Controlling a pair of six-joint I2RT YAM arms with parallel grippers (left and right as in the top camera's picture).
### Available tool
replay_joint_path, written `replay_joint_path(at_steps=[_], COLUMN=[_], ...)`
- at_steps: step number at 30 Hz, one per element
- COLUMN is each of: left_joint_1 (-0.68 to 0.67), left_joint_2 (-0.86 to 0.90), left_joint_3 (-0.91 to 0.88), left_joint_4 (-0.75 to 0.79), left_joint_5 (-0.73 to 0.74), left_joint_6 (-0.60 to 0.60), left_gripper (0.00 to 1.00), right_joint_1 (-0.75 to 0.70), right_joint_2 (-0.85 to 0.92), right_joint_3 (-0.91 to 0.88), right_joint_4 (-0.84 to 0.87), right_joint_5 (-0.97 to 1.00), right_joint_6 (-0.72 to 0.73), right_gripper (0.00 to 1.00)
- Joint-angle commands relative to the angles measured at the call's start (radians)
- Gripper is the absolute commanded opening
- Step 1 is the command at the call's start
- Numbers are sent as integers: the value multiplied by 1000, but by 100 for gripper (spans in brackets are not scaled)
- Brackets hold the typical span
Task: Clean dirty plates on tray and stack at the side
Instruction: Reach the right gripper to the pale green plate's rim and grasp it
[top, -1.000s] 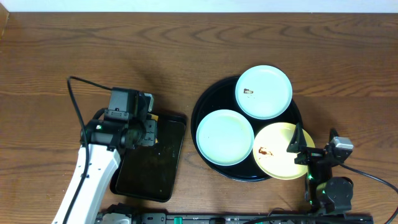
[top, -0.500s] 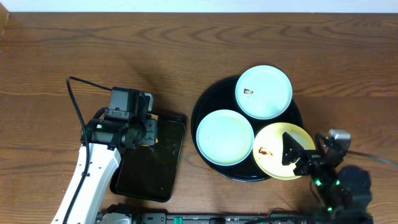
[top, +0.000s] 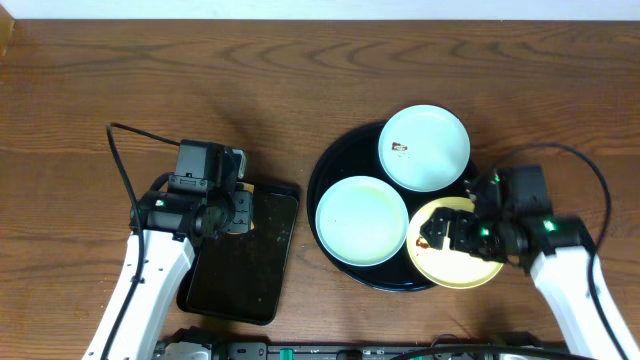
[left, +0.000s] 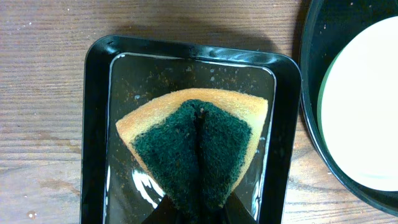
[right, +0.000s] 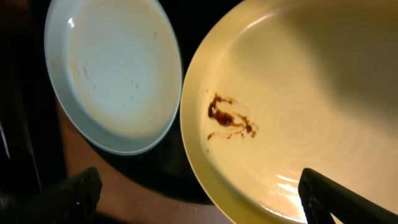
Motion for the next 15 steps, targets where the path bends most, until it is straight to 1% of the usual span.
replay_joint_path(at_steps=[1, 5, 8, 11, 12, 14, 15], left_joint_1=[4, 4, 4, 4, 4, 4, 4], left_joint_2=[4, 4, 4, 4, 4, 4, 4], left_joint_3=[3, 3, 3, 3, 3, 3, 3], left_joint_4=[0, 0, 0, 8, 11, 14, 14], left_joint_5=[-13, -13, -13, -12, -12, -12, -12], left_joint_6=[-6, -6, -6, -6, -6, -7, -10], left_gripper=[14, 15, 15, 15, 16, 16, 16], right_joint_1=[45, 93, 117, 121, 120, 118, 118], right_joint_2=[106, 150, 150, 150, 150, 150, 150], right_joint_3=[92, 123, 107, 105, 106, 110, 110], right_joint_4=[-39, -3, 1, 38, 58, 112, 136], right_joint_5=[-16, -4, -18, 23, 31, -24, -102], right_joint_6=[-138, -178, -165, -169, -194, -253, -287], right_gripper=[99, 99, 99, 99, 99, 99, 99])
